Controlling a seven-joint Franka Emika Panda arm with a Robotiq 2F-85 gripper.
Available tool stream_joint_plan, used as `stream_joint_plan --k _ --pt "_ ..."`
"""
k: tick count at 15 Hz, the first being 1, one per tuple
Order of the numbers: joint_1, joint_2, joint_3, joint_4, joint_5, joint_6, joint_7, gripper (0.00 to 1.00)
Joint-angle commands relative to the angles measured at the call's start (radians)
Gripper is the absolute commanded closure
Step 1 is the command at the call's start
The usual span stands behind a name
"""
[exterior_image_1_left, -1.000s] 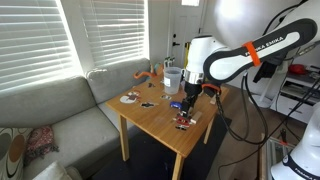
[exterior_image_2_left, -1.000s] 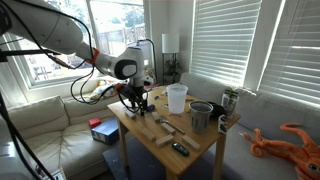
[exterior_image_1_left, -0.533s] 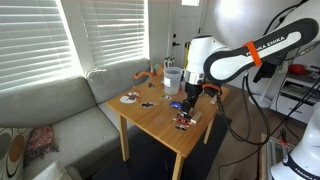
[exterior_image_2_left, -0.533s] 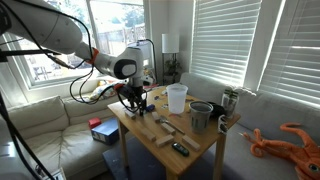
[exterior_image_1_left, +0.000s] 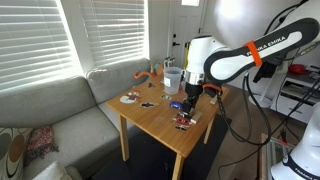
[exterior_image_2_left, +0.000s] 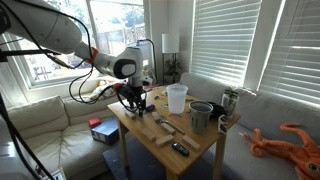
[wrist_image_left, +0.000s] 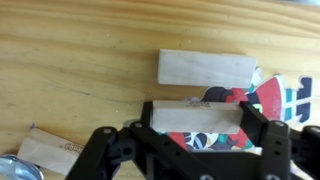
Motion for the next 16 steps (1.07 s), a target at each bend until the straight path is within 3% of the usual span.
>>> stream_joint_plan --k 1,8,13,16 --pt "0.008 -0.024 0.004 -0.01 0.005 -0.025 0.021 0.04" --pt "-0.04 -0.169 -0.034 -0.045 -0.032 -0.066 0.054 0.0" --pt "-0.108 -0.297 -0.103 -0.133 -0.122 -0.171 -0.072 0.0" --pt "-0.147 -0.36 -0.155 -0.219 -0.181 -0.149 -0.164 0.0"
